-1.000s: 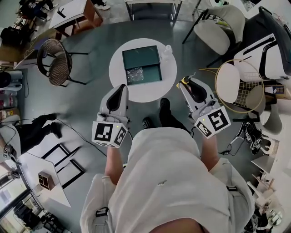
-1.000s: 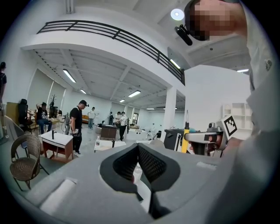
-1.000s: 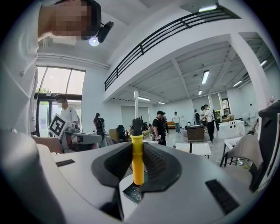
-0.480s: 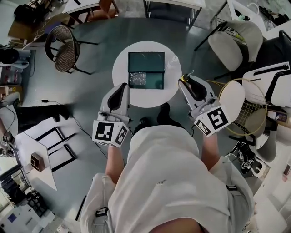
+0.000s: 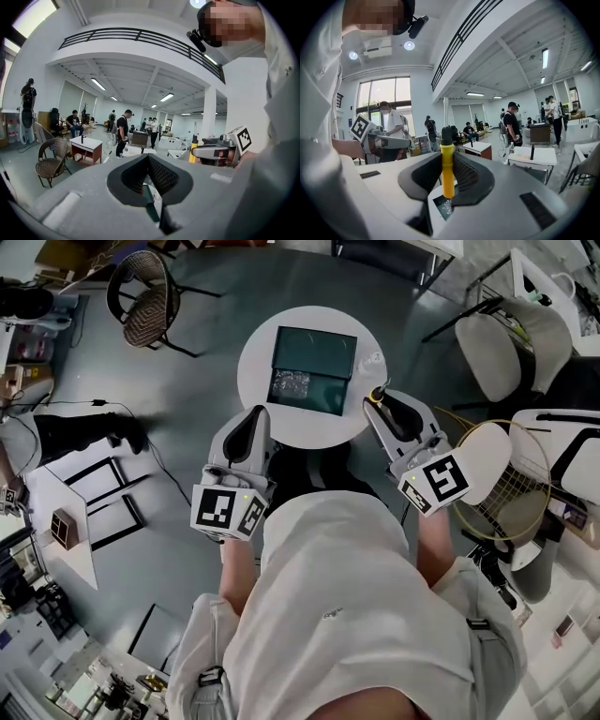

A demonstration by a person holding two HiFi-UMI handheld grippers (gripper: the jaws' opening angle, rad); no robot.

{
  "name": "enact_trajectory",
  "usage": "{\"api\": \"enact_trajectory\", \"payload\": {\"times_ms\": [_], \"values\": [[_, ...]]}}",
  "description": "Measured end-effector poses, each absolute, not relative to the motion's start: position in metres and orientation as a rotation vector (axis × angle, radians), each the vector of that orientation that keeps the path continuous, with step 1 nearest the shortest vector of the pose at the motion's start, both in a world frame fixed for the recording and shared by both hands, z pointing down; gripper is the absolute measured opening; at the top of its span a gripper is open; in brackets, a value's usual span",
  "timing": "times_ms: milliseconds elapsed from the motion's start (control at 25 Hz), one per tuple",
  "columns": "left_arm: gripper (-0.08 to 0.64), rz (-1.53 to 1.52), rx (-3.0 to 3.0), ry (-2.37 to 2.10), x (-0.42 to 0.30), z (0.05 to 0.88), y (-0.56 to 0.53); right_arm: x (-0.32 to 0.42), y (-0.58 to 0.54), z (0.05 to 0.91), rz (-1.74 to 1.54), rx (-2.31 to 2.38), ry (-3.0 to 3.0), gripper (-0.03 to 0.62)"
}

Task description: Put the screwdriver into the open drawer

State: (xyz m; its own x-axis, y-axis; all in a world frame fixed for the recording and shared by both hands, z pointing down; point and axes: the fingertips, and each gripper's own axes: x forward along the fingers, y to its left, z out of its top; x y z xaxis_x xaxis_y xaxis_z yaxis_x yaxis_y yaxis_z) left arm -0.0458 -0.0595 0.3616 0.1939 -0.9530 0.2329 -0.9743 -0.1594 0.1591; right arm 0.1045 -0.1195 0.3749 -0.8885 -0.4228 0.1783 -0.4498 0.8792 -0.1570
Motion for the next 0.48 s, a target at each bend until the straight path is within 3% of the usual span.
{"api": "enact_trajectory", "payload": {"times_ms": [480], "values": [[0.011,0.099,2.191,-1.872,-0.086,0.360,-0.069,0.053,-0.127,0.395,0.202,0.584,-2.813,0.078]]}}
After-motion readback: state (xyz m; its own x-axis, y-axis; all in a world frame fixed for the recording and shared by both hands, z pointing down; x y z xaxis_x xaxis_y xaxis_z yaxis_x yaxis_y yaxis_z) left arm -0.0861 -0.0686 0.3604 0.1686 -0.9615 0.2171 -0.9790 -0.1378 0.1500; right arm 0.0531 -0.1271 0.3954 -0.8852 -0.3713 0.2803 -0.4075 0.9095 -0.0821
